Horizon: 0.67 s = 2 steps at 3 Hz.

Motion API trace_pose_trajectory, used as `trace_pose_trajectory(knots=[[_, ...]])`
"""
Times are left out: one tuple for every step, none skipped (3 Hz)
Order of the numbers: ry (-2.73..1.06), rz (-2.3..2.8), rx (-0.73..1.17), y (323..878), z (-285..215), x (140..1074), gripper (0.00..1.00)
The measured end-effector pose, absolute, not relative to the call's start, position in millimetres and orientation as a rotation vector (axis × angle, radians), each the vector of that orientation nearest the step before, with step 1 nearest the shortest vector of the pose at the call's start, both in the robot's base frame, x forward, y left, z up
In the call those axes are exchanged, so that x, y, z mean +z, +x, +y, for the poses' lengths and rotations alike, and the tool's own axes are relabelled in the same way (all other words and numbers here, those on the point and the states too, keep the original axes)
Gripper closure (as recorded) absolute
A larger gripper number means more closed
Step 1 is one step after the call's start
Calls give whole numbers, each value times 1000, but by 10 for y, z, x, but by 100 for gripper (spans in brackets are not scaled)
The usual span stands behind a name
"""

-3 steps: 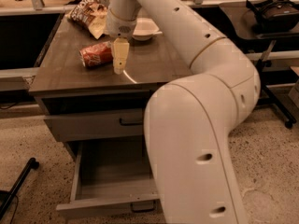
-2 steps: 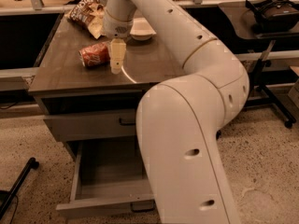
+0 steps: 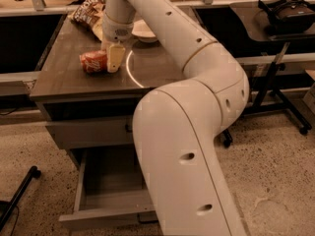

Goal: Place coke can into middle drawer

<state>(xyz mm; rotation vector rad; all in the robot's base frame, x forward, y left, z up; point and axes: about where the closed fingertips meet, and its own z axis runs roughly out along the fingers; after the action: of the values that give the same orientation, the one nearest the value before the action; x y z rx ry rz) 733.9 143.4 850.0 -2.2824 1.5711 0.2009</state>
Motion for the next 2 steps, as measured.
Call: trace_pose_trajectory(knots=[[-2312, 1571, 184, 7321, 1568, 8453, 63], [-2319, 1573, 193, 7283, 1683, 8434, 87]])
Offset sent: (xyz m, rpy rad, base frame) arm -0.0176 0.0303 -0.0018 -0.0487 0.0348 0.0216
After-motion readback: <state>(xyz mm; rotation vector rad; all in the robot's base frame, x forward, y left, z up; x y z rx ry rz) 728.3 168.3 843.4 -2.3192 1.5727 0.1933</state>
